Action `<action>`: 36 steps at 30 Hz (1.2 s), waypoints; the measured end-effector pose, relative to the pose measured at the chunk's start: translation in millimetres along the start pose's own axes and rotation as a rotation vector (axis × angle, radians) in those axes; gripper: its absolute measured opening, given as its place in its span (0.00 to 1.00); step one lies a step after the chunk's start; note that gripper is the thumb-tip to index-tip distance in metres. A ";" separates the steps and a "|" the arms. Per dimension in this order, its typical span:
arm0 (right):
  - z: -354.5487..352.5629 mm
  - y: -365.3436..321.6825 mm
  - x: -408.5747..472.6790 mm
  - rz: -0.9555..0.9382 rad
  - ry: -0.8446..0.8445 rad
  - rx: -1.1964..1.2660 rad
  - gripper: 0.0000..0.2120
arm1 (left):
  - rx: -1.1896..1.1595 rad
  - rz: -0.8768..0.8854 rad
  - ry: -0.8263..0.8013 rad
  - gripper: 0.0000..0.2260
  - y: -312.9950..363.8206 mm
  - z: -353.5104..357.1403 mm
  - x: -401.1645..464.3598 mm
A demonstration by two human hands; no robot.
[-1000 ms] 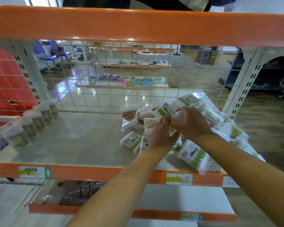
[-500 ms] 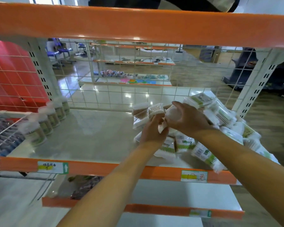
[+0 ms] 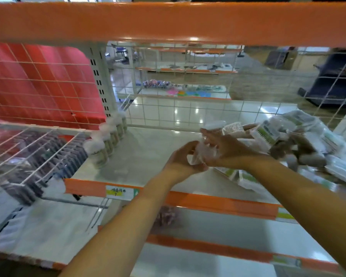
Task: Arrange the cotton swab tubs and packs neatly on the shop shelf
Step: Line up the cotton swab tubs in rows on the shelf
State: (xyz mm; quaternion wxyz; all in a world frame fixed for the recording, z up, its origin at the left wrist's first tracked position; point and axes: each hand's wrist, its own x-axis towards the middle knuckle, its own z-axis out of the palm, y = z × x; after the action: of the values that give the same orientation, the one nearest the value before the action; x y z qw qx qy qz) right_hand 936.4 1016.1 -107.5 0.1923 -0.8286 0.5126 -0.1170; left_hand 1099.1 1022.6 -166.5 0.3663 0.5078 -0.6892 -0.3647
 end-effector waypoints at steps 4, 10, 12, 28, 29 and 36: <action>22.5 -28.1 12.4 -0.053 0.103 0.022 0.36 | 0.020 -0.005 0.136 0.25 -18.0 -26.9 -15.5; 65.0 -53.5 32.1 0.013 0.256 -0.008 0.26 | -0.076 0.054 0.476 0.19 -22.9 -64.1 -52.6; 81.4 -57.7 35.9 0.041 0.232 -0.039 0.25 | -0.158 0.058 0.550 0.18 -30.2 -74.9 -61.7; 155.7 -92.0 43.6 0.262 0.193 -0.014 0.22 | -0.102 -0.135 0.798 0.30 -111.9 -141.4 -96.0; 156.9 -92.5 43.4 0.265 0.172 -0.020 0.22 | -0.106 -0.146 0.801 0.31 -114.9 -143.2 -95.6; 155.2 -94.6 37.7 0.235 0.113 -0.077 0.23 | -0.079 -0.179 0.832 0.32 -129.2 -149.6 -93.1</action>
State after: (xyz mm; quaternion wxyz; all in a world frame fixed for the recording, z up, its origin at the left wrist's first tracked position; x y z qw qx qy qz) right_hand 1090.0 1051.2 -205.6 0.1436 -0.7619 0.6201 -0.1202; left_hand 1306.1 1064.8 -222.4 0.5993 0.6550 -0.4212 -0.1853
